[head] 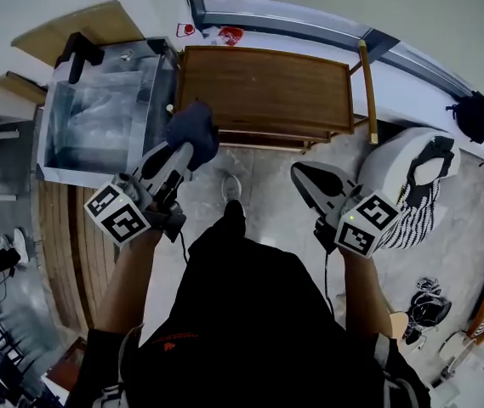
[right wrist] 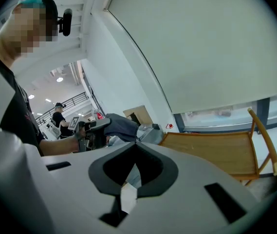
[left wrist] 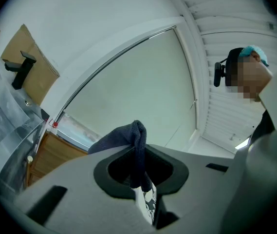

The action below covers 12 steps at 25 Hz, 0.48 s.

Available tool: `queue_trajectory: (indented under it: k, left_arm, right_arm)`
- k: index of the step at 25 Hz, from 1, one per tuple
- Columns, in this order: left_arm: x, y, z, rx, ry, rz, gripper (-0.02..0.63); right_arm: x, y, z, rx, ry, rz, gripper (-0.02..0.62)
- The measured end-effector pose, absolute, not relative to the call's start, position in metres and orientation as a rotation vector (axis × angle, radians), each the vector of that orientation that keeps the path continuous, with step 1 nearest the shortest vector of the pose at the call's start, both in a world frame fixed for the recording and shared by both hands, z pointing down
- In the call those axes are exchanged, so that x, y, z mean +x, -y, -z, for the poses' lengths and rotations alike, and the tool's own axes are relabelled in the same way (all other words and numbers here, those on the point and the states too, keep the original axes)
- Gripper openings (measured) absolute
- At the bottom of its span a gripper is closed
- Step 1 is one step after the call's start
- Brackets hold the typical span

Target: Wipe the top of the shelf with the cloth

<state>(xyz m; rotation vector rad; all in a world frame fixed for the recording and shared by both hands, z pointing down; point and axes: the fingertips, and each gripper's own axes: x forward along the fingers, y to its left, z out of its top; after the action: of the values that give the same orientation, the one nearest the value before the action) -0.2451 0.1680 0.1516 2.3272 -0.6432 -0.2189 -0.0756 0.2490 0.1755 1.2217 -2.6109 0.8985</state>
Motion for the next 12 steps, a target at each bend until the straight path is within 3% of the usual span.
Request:
queue_trajectory:
  k: [12]
  left_arm:
    - [-0.258, -0.071, -0.170, 2.284, 0.606, 0.194, 0.052]
  right_arm:
    - [-0.090, -0.156, -0.183, 1.221, 2.552, -0.943, 0.005]
